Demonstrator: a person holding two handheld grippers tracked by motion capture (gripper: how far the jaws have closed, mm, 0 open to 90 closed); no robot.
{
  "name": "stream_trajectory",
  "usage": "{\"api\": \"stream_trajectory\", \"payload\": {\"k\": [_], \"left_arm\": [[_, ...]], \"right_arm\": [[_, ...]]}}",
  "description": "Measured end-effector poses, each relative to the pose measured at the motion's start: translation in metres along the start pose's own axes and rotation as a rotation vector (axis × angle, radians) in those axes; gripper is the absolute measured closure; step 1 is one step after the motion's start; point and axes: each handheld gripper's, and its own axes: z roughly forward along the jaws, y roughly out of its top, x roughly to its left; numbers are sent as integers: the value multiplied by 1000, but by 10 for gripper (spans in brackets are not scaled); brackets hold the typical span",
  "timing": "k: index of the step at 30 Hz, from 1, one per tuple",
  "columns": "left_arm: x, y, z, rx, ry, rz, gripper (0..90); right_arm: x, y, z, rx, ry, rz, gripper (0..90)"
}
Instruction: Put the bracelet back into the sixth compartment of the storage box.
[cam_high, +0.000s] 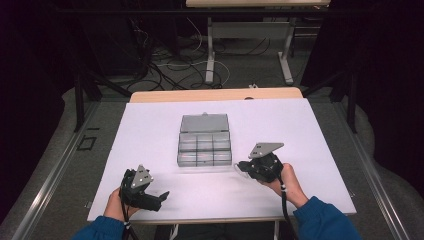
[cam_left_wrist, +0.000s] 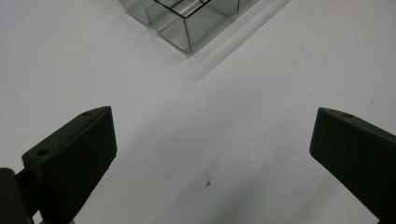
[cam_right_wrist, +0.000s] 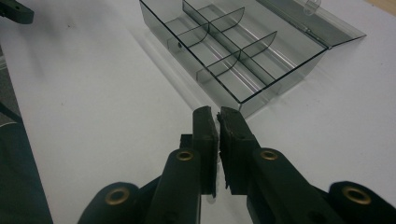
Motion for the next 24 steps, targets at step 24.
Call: {"api": "stream_trajectory", "payload": {"k": [24], "left_arm": [[1, 1, 0, 21, -14, 3, 7]], "right_arm": [[-1, 13, -11, -46, -17, -18, 856]]}}
